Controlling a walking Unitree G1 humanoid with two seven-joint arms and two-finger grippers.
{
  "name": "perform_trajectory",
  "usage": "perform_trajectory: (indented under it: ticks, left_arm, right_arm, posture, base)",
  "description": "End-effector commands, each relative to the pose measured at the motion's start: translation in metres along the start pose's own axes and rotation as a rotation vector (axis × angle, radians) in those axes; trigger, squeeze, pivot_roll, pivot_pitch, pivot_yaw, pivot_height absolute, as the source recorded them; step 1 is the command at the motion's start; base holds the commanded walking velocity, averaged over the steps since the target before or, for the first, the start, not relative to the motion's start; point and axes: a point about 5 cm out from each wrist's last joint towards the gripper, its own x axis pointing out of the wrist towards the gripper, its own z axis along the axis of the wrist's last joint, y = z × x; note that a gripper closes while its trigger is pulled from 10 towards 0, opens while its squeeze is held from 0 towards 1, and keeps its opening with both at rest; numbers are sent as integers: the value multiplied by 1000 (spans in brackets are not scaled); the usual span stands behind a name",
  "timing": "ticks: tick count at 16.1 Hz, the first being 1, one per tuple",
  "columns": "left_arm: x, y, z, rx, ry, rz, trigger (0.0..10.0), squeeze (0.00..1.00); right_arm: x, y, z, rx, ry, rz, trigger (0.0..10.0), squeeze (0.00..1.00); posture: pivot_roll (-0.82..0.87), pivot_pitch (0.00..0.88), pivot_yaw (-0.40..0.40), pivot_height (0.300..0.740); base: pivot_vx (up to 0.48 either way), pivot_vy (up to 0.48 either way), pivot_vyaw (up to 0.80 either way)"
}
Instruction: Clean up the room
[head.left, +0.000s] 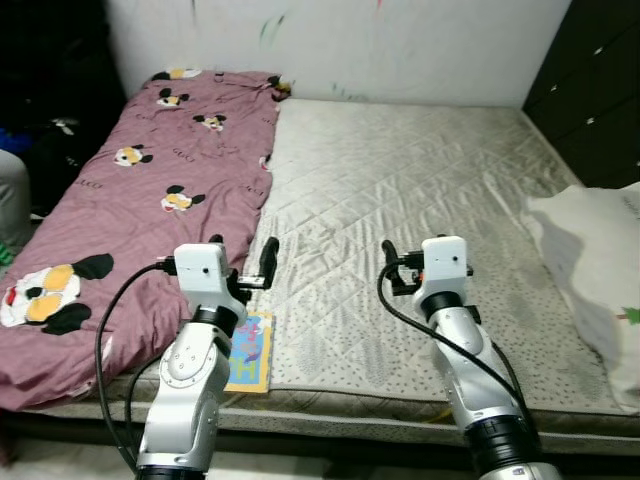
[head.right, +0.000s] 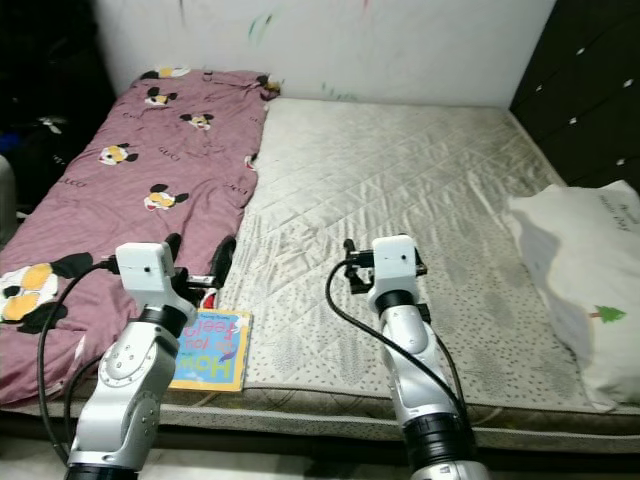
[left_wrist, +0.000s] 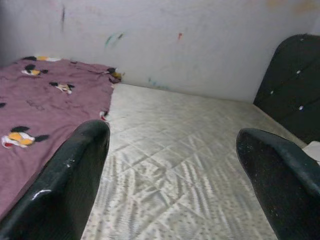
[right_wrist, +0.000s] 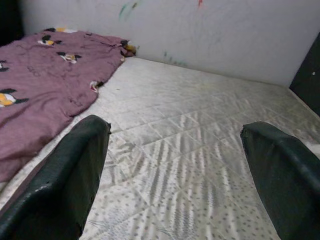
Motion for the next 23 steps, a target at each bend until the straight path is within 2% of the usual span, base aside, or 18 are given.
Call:
perform_trajectory:
  ticks: [1, 4, 17, 23]
  left_arm:
    - [0, -1, -2, 3, 13, -6, 10000, 0]
    - [1, 0, -1, -4, 16, -4, 10000, 0]
    - [2, 1, 2, -13, 5, 14, 10000, 0]
    - [0, -4, 5, 0, -27, -28, 10000, 0]
  right_arm:
    - [1, -2, 1, 8, -4, -11, 10000, 0]
    - [1, -2, 1, 8, -2, -11, 10000, 0]
    - [-1, 5, -2, 6, 13, 23, 10000, 0]
    - [-1, 5, -3, 3, 18, 29, 10000, 0]
  posture:
    - [-33, 0, -20, 740]
    - [-33, 0, -21, 740]
    - [-37, 12, -25, 740]
    - [-39, 15, -25, 740]
  base:
    - [0, 480, -419]
    - [0, 480, -763]
    - [0, 480, 0]
    - [0, 0, 0]
